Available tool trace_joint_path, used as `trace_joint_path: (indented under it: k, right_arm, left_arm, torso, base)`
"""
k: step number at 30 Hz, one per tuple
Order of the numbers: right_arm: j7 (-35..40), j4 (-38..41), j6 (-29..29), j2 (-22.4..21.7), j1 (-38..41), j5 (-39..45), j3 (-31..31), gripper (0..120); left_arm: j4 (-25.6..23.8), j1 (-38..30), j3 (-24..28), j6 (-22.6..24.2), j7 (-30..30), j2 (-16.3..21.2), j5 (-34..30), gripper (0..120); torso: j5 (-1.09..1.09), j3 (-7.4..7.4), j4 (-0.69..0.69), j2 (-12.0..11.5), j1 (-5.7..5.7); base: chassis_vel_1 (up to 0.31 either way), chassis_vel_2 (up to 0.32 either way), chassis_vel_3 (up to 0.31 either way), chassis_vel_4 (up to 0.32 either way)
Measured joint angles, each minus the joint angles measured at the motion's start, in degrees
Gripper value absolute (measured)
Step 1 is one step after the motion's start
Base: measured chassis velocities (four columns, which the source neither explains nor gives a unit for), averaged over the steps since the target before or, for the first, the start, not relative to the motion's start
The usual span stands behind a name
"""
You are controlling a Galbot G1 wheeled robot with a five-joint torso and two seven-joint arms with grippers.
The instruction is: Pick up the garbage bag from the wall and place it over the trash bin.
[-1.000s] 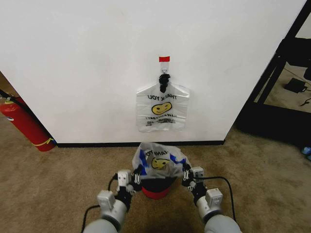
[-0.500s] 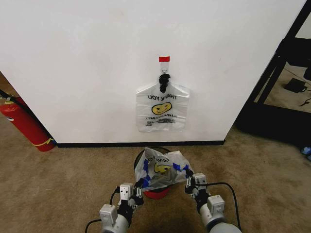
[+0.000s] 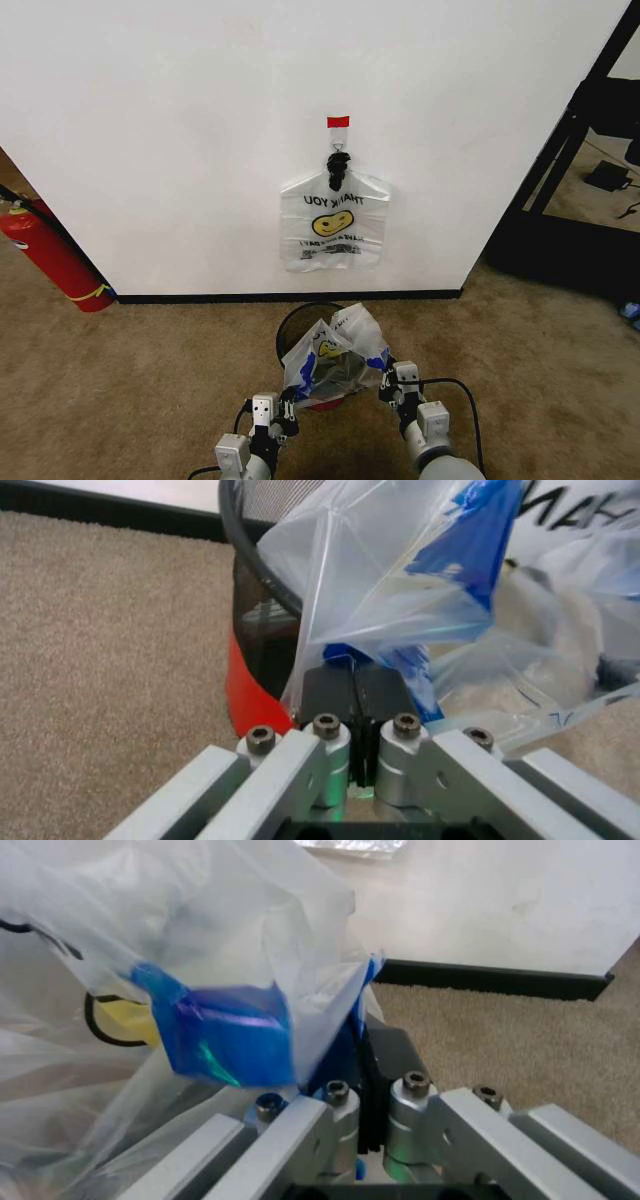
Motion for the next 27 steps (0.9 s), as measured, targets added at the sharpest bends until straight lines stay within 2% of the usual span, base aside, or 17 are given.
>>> trace_joint_path:
  k: [7,18,27]
  right_arm:
    - [0.0,-1.3,-0.5,0.0,0.7,0.7,-0.2,0]
    - [0.6,-4.8,-0.9,1.1,3.4,2.6,-0.6,0]
    - [0.6,-8.7,1.6,2.9,5.2,1.3,-0.9,0]
  left_arm:
    - [1.6,-0.3,0.0,-0.3,0.0,-0.5,-0.4,0]
    - [6.2,-3.5,1.0,-1.2,0.2,-4.5,0.1,0]
    - [8.1,-6.0,0.7,-1.3,0.1,-5.3,-0.5,0]
  torso:
    - [0.00,0.00,0.00,0.0,0.00]
    - [0.01,0.00,0.00,0.0,0.00]
    - [0.00,0.00,0.00,0.0,0.00]
  base:
    - [0.000,0.000,0.000,0.000]
    - [0.000,0.000,0.000,0.000]
    - [0.000,0.000,0.000,0.000]
